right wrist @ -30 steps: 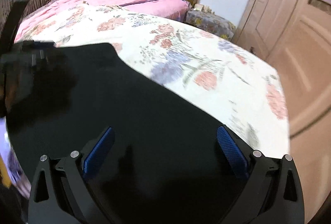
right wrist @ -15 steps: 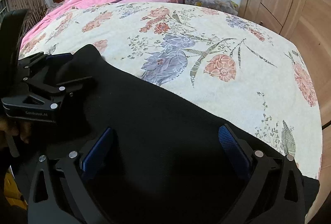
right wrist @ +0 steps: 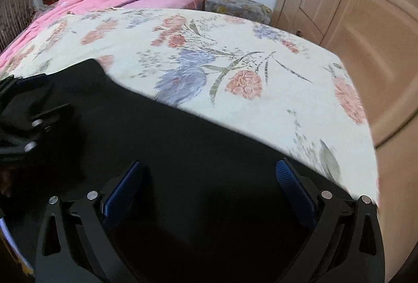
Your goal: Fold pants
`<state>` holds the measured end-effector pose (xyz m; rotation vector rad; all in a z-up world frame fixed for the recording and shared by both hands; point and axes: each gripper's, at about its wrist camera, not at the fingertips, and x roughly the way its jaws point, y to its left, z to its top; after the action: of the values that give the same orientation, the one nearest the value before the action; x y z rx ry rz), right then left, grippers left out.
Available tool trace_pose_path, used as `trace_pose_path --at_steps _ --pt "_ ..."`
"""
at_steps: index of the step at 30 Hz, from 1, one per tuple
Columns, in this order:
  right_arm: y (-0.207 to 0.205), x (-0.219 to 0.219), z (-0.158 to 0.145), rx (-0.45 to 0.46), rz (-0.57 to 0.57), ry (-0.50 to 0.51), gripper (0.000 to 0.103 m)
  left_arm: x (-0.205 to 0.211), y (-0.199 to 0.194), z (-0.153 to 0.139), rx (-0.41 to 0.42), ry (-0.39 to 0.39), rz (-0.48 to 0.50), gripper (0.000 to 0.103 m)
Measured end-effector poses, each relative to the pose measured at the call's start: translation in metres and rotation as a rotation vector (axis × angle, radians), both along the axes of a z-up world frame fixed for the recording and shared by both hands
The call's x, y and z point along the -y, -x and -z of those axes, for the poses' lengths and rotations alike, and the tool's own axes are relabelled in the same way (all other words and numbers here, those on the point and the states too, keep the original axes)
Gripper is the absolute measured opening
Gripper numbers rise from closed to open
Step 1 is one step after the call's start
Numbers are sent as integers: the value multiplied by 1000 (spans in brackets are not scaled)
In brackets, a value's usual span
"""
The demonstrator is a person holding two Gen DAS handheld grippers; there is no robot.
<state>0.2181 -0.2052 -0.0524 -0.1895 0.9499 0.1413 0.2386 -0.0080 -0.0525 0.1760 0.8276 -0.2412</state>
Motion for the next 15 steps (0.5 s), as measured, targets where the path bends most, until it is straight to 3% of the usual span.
trace_pose_path --at_steps 4,9,12,14,15 --pt "58 -9 -10 31 -87 6 98 -31 69 -19 79 -25 0 101" --pt "117 -15 4 36 -99 -11 98 -104 141 0 45 29 -134 101" --pt "141 -11 11 64 -76 -22 98 -132 157 20 4 2 -192 101" --pt "147 0 14 60 -45 -84 98 -151 167 25 28 88 -177 102" --pt "149 6 15 59 -34 -112 98 -155 169 27 35 71 -188 102"
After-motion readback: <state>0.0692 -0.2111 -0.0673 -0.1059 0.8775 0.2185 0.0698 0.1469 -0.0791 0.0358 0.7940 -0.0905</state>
